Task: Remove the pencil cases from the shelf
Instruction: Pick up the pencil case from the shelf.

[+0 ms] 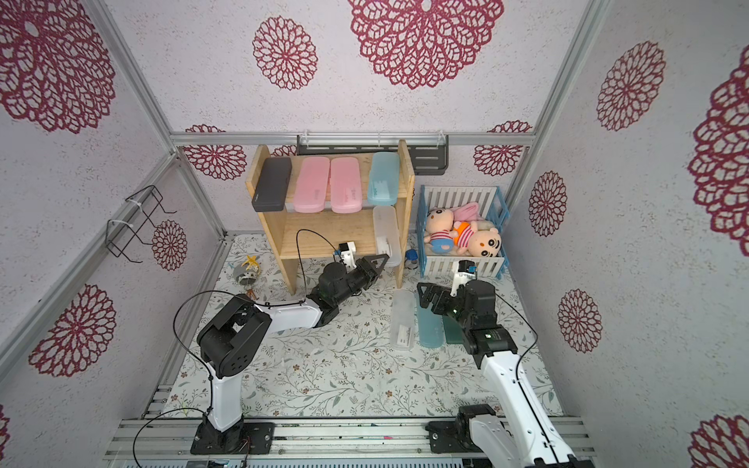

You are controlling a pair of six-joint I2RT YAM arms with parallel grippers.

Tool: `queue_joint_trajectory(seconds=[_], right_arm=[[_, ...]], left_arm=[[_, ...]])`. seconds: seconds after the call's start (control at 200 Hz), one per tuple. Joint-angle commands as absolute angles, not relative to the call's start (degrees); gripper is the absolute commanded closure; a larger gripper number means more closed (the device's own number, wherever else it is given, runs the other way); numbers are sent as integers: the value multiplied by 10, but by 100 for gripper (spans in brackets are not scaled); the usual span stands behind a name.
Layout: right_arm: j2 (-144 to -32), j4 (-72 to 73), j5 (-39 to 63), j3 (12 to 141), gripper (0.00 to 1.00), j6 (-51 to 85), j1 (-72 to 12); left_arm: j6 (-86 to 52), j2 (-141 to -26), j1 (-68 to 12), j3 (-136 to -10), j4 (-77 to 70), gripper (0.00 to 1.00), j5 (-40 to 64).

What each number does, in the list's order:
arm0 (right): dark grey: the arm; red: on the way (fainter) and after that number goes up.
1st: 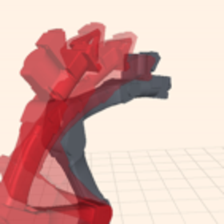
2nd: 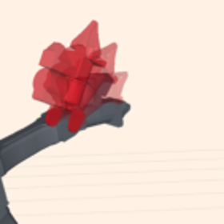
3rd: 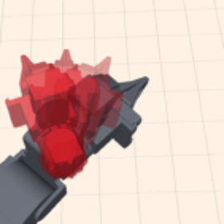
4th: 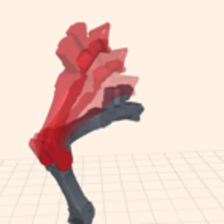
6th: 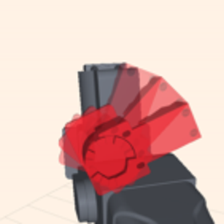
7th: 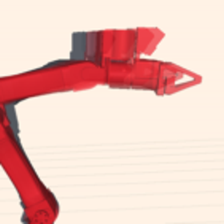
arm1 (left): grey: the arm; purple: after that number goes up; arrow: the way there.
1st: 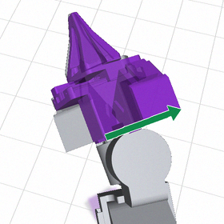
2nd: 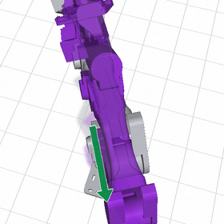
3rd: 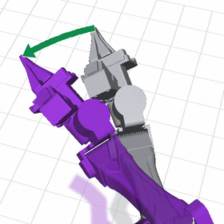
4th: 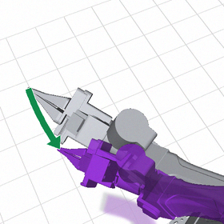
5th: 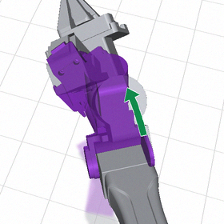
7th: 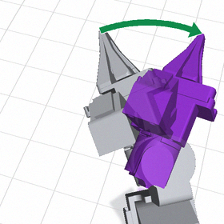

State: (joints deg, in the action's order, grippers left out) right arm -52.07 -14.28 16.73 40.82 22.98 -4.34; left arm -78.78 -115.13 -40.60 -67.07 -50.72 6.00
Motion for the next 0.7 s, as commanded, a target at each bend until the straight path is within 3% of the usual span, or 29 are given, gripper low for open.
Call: queue_joint_trajectory(seconds=[0.0,0.275,0.495,0.695], right_arm=[[-505,-130,153,410,1,214,-40],[-485,-104,165,407,1,242,-54],[-452,-95,129,421,1,270,-101],[-475,-40,142,414,1,325,-165]], left_arm=[[-778,-1141,-400,-641,-540,98,62],[-695,-1036,-402,-542,-513,100,39],[-576,-895,-423,-447,-355,100,-38],[-548,-791,-434,-341,-319,100,-91]])
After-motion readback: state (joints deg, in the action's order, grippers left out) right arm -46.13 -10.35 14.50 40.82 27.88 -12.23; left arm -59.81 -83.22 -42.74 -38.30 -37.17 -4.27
